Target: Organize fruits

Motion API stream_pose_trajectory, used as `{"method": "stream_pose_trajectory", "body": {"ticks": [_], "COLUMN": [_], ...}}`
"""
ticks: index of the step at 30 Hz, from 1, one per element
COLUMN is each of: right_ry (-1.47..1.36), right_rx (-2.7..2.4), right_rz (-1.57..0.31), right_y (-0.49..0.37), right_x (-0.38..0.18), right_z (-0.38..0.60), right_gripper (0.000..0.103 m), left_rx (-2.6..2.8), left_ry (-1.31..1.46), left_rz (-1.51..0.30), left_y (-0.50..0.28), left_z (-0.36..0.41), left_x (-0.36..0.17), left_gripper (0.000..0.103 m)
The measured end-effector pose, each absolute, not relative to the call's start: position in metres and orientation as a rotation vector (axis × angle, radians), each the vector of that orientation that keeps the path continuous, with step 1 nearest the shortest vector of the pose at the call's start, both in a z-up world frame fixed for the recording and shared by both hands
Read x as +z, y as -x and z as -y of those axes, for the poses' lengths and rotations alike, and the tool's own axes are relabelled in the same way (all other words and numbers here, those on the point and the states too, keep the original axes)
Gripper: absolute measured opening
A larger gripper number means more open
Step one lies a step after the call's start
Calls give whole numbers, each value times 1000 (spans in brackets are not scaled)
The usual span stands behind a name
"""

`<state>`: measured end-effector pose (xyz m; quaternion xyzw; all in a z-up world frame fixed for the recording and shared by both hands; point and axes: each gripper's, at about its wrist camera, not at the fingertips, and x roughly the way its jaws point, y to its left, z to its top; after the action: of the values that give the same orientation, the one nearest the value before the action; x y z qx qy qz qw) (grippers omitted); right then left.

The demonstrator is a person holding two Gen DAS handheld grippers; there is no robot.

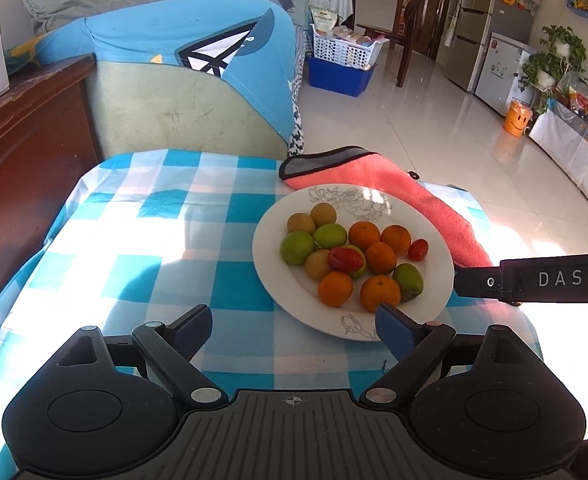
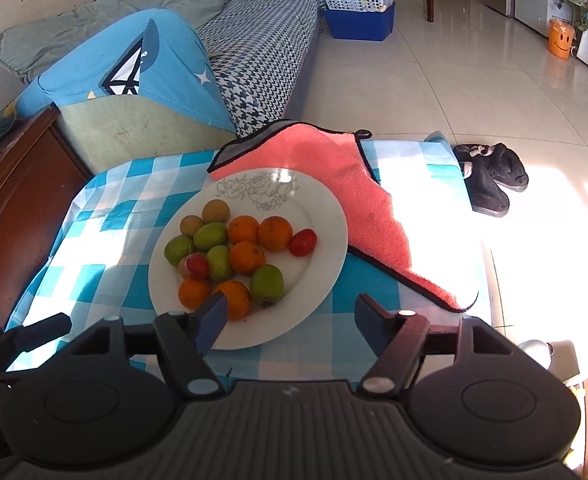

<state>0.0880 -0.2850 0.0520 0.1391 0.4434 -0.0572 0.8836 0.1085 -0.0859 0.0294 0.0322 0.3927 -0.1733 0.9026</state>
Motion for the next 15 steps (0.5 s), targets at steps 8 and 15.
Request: {"method": "stream_pose_trajectory", "body": {"ticks": [8,15], "right_ry": [-254,-181], "right_rx": [-185,-214], "right_rz": [-937,-976], "right_y": [-78,-81], "right_x": [48,42], "right_z": [281,273], "right_gripper": [83,93], "left_rx": [-321,-278], "left_ry": [-108,-62], "left_rz": [-841,-872], "left_y": [-104,-114], "left_z": [86,77], "left_x": [29,30], "left_gripper": [96,96]}}
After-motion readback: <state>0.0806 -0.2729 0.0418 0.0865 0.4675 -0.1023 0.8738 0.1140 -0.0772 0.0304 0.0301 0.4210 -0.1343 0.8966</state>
